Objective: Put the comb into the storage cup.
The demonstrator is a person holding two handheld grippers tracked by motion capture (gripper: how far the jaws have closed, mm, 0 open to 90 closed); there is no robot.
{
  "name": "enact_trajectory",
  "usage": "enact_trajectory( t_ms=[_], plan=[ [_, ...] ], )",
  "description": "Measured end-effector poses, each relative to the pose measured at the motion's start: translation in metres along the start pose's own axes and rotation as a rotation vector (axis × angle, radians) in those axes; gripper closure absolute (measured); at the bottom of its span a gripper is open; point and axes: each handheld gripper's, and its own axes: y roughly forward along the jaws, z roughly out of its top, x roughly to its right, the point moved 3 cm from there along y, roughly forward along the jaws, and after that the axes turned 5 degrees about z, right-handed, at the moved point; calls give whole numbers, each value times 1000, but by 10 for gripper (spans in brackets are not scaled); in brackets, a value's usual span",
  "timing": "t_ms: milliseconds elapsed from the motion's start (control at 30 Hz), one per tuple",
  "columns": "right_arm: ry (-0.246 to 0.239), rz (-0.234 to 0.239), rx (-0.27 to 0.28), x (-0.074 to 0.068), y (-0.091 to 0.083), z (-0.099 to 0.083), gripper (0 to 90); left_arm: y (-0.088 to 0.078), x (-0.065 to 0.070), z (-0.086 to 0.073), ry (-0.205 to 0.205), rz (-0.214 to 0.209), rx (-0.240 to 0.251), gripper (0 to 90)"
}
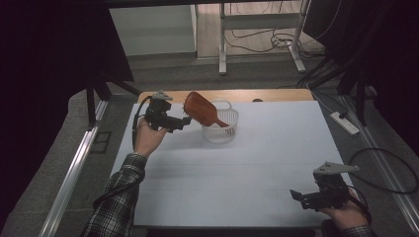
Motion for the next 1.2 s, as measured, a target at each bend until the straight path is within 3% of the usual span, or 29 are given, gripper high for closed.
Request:
enact_trajectory(
  t_ms=[233, 467, 733, 1200],
  plan=[
    [-2, -3, -1, 0, 0, 0, 0, -6, -5, -4, -15, -2, 3, 0],
    [0, -4, -1, 0, 0, 0, 0, -5, -6, -19, -27, -11, -2, 0],
    [-1, -8, -3, 0, 0, 0, 0, -5, 0, -29, -27, -26, 10, 0],
    [-3, -8, -5, 0, 0, 0, 0, -1, 10, -46, -28, -88, 38, 0]
  ],
)
